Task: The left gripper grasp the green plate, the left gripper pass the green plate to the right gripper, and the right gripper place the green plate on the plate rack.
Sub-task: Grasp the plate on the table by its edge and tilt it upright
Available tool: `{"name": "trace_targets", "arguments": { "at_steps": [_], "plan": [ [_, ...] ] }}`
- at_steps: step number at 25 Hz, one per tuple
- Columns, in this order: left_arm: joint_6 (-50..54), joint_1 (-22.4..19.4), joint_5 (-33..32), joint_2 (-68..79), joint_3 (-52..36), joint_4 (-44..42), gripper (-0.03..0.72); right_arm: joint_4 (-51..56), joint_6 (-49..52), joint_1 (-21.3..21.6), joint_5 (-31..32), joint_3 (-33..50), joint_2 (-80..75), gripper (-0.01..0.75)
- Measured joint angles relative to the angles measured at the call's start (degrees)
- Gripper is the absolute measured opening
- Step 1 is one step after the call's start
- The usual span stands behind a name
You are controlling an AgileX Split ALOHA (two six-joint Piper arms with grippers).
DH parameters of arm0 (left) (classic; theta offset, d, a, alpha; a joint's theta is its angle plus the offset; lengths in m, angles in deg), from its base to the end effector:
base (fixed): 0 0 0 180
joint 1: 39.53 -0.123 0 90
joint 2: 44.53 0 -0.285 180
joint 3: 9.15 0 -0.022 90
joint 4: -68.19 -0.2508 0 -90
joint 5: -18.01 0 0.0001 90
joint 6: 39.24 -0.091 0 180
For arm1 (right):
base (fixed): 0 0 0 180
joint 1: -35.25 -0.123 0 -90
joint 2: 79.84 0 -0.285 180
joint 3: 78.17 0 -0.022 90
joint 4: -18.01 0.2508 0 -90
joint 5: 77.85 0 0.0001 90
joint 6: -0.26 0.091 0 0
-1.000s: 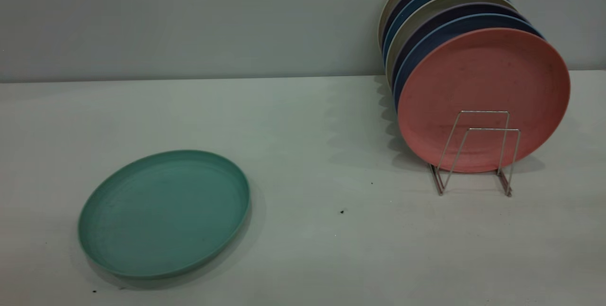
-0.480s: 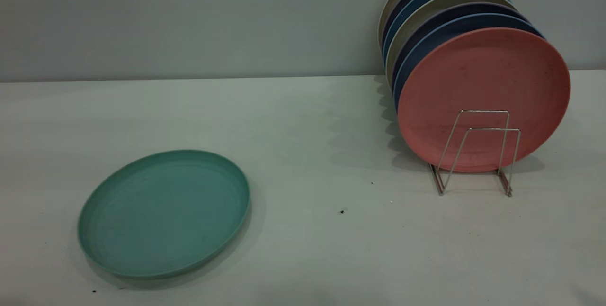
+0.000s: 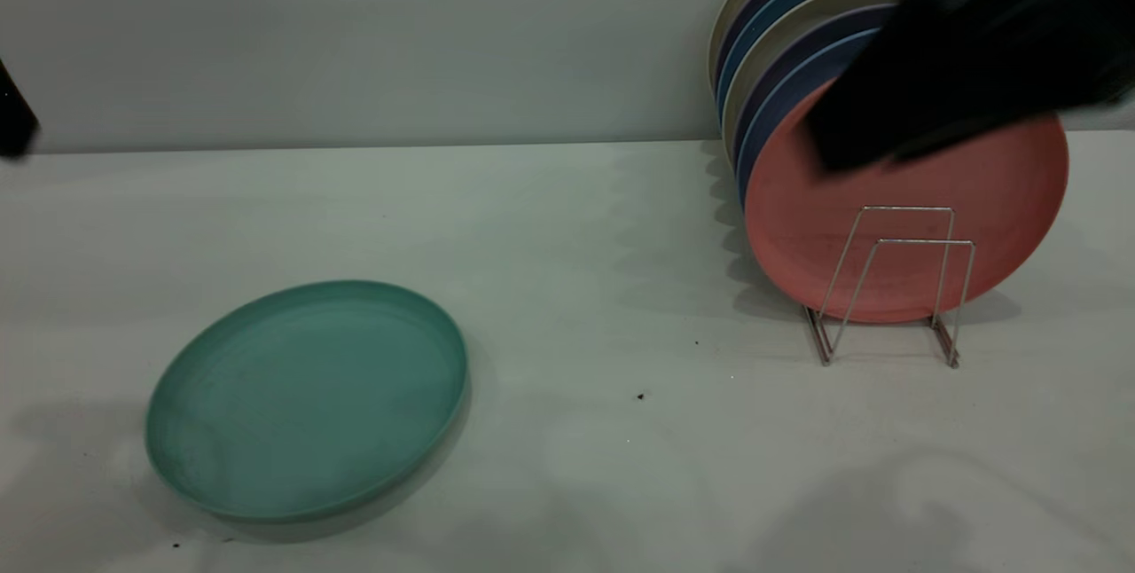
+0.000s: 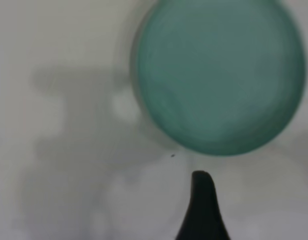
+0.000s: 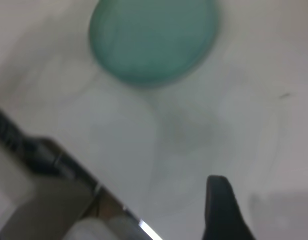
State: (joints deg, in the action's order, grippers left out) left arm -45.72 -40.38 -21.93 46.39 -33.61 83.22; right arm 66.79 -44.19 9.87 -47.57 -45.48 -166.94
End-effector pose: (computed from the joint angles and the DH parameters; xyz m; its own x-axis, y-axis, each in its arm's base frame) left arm 0.2796 -0.0110 0.2394 -0.9028 -0.1020 -0.4178 -0.0237 0.9818 -0.1884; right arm 0.2267 0.1458 0.2368 -0.7020 -0.3305 -0.6308 -0.6113 0.7341 0.2956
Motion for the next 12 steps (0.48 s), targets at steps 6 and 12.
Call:
{"name": "trace_targets", "arguments": {
  "at_steps": [6, 12],
  "plan": [
    [-9.3, -2.5, 0.7, 15.7, 4.1, 5.5, 0.591, 1.4, -0.2, -5.9, -4.2, -7.3, -14.5, 0.456],
    [-14.8, -2.5, 1.7, 30.6, 11.5, 5.9, 0.591, 5.1, -2.2, -6.0, -3.0, -11.0, -21.2, 0.456]
  ]
}}
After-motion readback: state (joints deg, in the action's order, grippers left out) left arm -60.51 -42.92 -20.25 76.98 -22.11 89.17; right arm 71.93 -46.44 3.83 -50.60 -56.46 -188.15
